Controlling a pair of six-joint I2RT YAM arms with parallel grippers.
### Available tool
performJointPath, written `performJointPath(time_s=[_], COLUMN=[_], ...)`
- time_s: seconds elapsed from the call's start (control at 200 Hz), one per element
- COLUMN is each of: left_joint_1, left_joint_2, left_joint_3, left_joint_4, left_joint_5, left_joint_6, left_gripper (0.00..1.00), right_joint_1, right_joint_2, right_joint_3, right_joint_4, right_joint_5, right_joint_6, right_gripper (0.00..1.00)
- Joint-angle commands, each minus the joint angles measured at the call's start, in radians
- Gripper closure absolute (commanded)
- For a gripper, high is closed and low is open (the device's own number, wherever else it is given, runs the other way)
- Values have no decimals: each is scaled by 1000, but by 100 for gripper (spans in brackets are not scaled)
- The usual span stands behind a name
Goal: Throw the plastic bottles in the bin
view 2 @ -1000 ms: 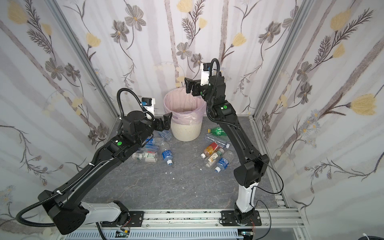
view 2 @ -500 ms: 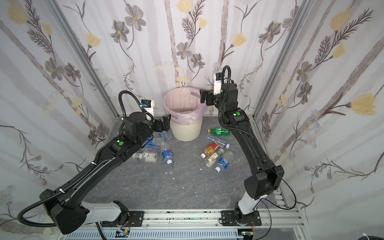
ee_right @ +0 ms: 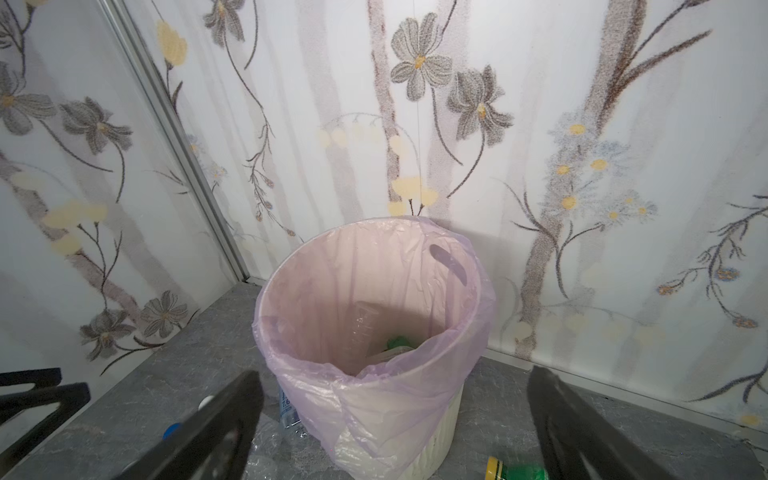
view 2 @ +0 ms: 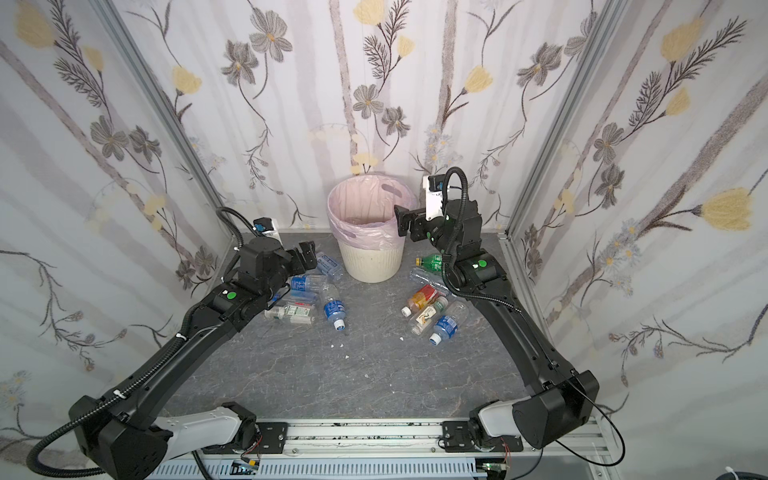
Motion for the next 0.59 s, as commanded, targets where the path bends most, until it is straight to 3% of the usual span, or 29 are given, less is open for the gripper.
performJointPath(time_s=[0.0,0.41,0.59], left_joint_1=[60,369,435], left_joint_2=[-25,-21,11], left_joint_3=[-39,-252,-301], left_joint_4=[-32,-52,-51], left_joint_5=[98,398,470], left_joint_6=[-144,-455,-524], left_gripper=[0,0,0], right_joint_1=[58,329,449], right_joint_2=[-27,19,124], right_joint_3=[-44,-175,-192], right_joint_4=[47,80,104], right_joint_5=[49,181,266], right_joint_6=[-56,-140,-185], right_gripper=[0,0,0])
